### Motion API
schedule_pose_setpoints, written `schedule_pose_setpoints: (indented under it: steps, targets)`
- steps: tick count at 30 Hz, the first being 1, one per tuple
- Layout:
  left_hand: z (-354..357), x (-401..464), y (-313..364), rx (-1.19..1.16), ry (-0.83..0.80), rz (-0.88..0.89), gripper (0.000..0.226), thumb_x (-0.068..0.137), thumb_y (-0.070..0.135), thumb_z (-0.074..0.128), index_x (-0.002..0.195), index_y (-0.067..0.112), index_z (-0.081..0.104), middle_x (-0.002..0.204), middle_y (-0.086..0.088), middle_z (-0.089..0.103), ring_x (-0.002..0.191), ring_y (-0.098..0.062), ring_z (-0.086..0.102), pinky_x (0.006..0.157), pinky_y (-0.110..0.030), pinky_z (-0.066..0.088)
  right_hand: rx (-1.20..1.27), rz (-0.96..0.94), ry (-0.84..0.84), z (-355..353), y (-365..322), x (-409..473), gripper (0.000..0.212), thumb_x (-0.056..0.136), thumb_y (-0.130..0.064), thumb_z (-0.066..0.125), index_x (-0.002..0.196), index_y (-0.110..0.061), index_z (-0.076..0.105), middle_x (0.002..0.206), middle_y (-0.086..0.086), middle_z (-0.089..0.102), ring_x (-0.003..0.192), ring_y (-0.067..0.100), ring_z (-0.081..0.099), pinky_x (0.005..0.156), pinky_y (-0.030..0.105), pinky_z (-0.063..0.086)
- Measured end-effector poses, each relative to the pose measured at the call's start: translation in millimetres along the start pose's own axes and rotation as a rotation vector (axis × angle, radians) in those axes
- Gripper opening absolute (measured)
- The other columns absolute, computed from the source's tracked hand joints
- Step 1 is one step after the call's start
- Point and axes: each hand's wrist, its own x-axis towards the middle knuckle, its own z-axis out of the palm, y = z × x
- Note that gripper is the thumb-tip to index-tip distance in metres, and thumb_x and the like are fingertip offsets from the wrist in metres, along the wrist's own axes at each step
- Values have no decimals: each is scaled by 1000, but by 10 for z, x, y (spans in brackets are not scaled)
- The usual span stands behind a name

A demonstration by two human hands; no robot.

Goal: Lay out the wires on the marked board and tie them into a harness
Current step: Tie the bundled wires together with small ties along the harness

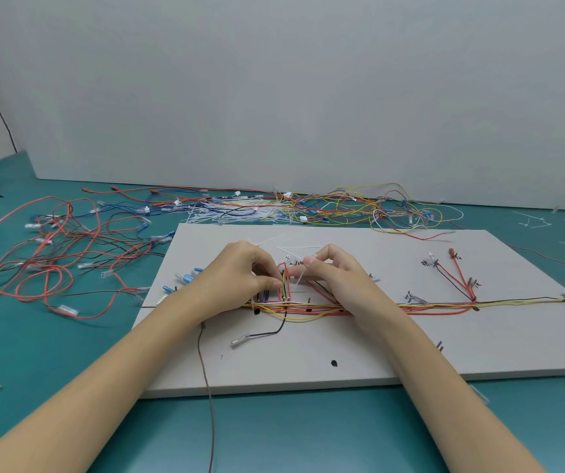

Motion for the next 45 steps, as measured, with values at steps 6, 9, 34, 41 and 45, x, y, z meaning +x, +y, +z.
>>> schedule_pose_setpoints:
  steps: [6, 9, 34, 41, 45]
  targets:
    - [2, 5, -17, -32, -11, -33, 5, 79, 11, 77, 82, 14, 80, 76, 3, 74, 70, -10, 64, 67, -26, 51, 35, -1, -49, 10, -80, -50, 18, 100, -13, 51, 83, -12, 45, 103, 14, 73, 75, 21, 73, 71, 15, 52]
    - [6, 5, -20, -38, -10, -31, 5, 78, 10, 78, 81, 14, 80, 76, 3, 74, 69, -7, 64, 67, -25, 52, 28, -12, -48, -3, -111, -78, 18, 99, -12, 51, 83, -11, 45, 103, 14, 72, 76, 21, 73, 69, 12, 51]
    - [-15, 15, -35, -27, -36, 2, 2, 79, 9, 77, 77, 10, 77, 72, -1, 72, 58, -8, 62, 58, -19, 47, -266, -218, 35, 106, 7, -27, 17, 95, -11, 57, 82, -7, 47, 98, 22, 69, 92, 27, 70, 90, 50, 52]
    - [8, 14, -37, -54, 15, -9, 13, 79, 6, 77, 72, 15, 73, 78, -4, 68, 62, -18, 65, 60, -31, 54, -448, -253, 22, 90, 36, -25, 18, 96, -21, 56, 81, -17, 46, 96, 10, 69, 89, 28, 62, 79, 39, 48]
    - [9, 7, -43, -46, 36, 6, 16, 78, 7, 78, 71, 20, 72, 89, -2, 63, 66, -3, 59, 64, -30, 52, -510, -298, 2, 105, 64, -24, 19, 96, -23, 54, 81, -20, 44, 95, 6, 68, 86, 24, 60, 79, 41, 49]
